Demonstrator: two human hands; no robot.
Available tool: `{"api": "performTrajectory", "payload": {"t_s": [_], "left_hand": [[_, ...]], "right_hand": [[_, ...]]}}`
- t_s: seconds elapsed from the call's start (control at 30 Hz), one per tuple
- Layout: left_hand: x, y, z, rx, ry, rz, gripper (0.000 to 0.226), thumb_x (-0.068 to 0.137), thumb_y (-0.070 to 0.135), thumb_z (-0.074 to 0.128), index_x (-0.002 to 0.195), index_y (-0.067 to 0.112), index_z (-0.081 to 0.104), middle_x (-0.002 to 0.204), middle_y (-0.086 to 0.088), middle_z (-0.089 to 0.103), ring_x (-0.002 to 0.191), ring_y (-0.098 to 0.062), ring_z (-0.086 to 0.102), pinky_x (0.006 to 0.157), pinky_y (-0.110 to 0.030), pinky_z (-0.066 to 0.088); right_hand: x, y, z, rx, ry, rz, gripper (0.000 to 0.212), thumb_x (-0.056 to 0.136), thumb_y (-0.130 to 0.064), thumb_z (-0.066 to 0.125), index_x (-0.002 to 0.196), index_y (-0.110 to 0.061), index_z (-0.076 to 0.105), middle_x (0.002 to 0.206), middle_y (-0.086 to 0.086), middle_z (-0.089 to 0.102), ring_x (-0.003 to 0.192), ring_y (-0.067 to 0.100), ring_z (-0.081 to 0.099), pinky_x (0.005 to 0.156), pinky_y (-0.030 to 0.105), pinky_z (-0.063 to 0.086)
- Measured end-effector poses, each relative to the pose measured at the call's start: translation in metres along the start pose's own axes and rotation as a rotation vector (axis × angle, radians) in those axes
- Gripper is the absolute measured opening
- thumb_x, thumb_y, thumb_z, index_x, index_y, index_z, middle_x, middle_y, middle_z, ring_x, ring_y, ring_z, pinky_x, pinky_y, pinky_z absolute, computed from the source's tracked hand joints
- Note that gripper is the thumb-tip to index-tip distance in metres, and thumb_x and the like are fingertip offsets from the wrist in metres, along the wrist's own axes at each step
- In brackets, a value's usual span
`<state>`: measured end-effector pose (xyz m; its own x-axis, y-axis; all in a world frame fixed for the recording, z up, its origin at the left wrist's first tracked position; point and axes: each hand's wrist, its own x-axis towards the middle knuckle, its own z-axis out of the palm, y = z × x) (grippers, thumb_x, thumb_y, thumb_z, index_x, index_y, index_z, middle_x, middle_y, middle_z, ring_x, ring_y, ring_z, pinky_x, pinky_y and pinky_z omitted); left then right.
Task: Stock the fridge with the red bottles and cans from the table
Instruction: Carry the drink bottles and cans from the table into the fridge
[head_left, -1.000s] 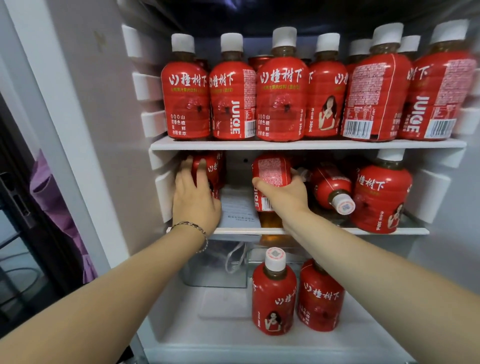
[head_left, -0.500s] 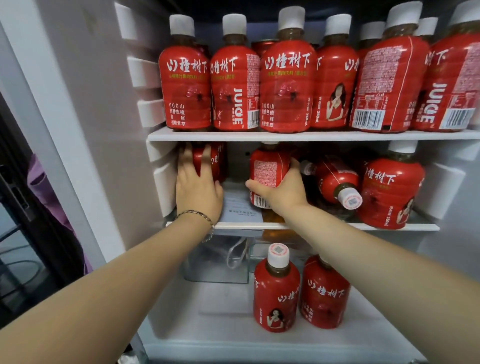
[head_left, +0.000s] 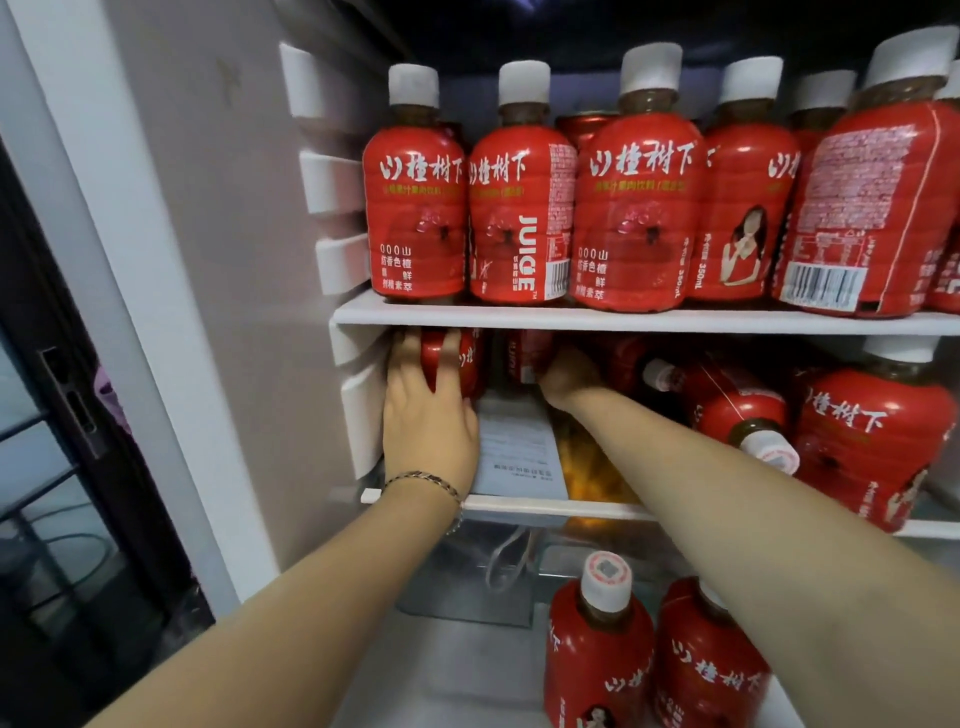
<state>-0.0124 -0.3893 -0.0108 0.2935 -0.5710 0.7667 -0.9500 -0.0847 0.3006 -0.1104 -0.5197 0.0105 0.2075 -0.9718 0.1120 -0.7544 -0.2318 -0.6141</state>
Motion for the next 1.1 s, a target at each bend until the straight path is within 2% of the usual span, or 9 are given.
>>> {"api": "performTrajectory", "payload": {"t_s": [0.17, 0.23, 0.3, 0.4, 0.53, 0.63, 0.8, 0.97, 1.1], "left_hand": [[0.000, -0.003, 0.003, 0.006, 0.030, 0.014, 0.078, 0.070, 0.004, 0.071, 0.137, 0.016, 0.034, 0.139, -0.027, 0.037, 0.124, -0.044, 0.041, 0.102, -0.047, 0.038], [0.000, -0.002, 0.002, -0.015, 0.012, -0.002, 0.073, 0.074, 0.003, 0.067, 0.140, 0.014, 0.036, 0.143, -0.025, 0.032, 0.129, -0.043, 0.034, 0.106, -0.046, 0.032], [-0.001, -0.001, 0.001, -0.025, -0.005, -0.016, 0.071, 0.078, 0.004, 0.064, 0.142, 0.014, 0.036, 0.145, -0.024, 0.028, 0.132, -0.041, 0.029, 0.109, -0.044, 0.028], [-0.001, 0.001, -0.001, -0.031, -0.011, -0.016, 0.070, 0.079, 0.004, 0.064, 0.142, 0.014, 0.036, 0.146, -0.024, 0.027, 0.132, -0.041, 0.029, 0.109, -0.045, 0.028], [-0.001, 0.001, -0.002, -0.030, -0.015, -0.021, 0.069, 0.077, 0.003, 0.066, 0.140, 0.013, 0.039, 0.143, -0.026, 0.030, 0.131, -0.043, 0.031, 0.108, -0.046, 0.029], [-0.001, 0.002, -0.003, -0.041, -0.033, -0.031, 0.067, 0.077, 0.003, 0.065, 0.139, 0.011, 0.040, 0.143, -0.027, 0.030, 0.130, -0.043, 0.032, 0.107, -0.047, 0.030], [-0.001, 0.002, -0.005, -0.050, -0.031, -0.032, 0.066, 0.079, 0.004, 0.064, 0.139, 0.012, 0.040, 0.143, -0.026, 0.029, 0.130, -0.042, 0.031, 0.107, -0.046, 0.030], [-0.001, 0.001, -0.005, -0.057, -0.039, -0.032, 0.067, 0.079, 0.004, 0.063, 0.140, 0.012, 0.038, 0.144, -0.026, 0.027, 0.129, -0.042, 0.029, 0.107, -0.047, 0.030], [-0.001, 0.002, -0.006, -0.053, -0.050, -0.042, 0.066, 0.080, 0.004, 0.063, 0.141, 0.012, 0.038, 0.145, -0.026, 0.025, 0.131, -0.042, 0.027, 0.107, -0.048, 0.028]], "right_hand": [[0.004, -0.009, 0.004, -0.249, -0.155, -0.124, 0.057, 0.096, -0.022, 0.042, 0.148, -0.012, 0.021, 0.154, 0.012, 0.018, 0.139, 0.025, 0.028, 0.112, 0.034, 0.030], [0.004, -0.007, 0.002, -0.253, -0.164, -0.107, 0.057, 0.092, -0.018, 0.044, 0.146, -0.010, 0.026, 0.151, 0.014, 0.024, 0.133, 0.026, 0.036, 0.107, 0.034, 0.038], [0.002, -0.003, 0.000, -0.203, -0.091, -0.103, 0.053, 0.091, -0.012, 0.044, 0.143, -0.009, 0.032, 0.148, 0.014, 0.031, 0.131, 0.027, 0.040, 0.106, 0.035, 0.040], [-0.006, 0.005, -0.012, -0.269, 0.240, -0.107, 0.042, 0.099, -0.016, 0.037, 0.141, -0.009, 0.036, 0.149, 0.013, 0.033, 0.139, 0.028, 0.029, 0.114, 0.035, 0.020], [-0.011, 0.025, -0.029, -0.493, 0.222, 0.023, 0.053, 0.100, -0.020, 0.035, 0.148, -0.005, 0.018, 0.155, 0.019, 0.014, 0.143, 0.036, 0.013, 0.116, 0.046, 0.013], [-0.010, 0.033, -0.034, -0.463, 0.202, -0.009, 0.050, 0.099, -0.019, 0.037, 0.146, -0.007, 0.026, 0.153, 0.020, 0.021, 0.141, 0.039, 0.020, 0.116, 0.049, 0.019], [-0.031, 0.007, -0.026, -0.492, 0.176, 0.052, 0.057, 0.099, -0.006, 0.034, 0.149, -0.002, 0.007, 0.151, 0.033, 0.007, 0.134, 0.042, 0.034, 0.097, 0.045, 0.045], [-0.073, 0.017, -0.033, 0.024, 0.271, -0.087, 0.041, 0.092, -0.011, 0.056, 0.130, -0.005, 0.042, 0.134, 0.015, 0.032, 0.107, 0.028, 0.054, 0.095, 0.032, 0.045], [-0.107, 0.015, -0.033, 0.569, 0.635, -0.198, 0.031, 0.080, -0.005, 0.067, 0.109, 0.000, 0.058, 0.102, 0.004, 0.045, 0.093, 0.017, 0.048, 0.085, 0.014, 0.032]]}}
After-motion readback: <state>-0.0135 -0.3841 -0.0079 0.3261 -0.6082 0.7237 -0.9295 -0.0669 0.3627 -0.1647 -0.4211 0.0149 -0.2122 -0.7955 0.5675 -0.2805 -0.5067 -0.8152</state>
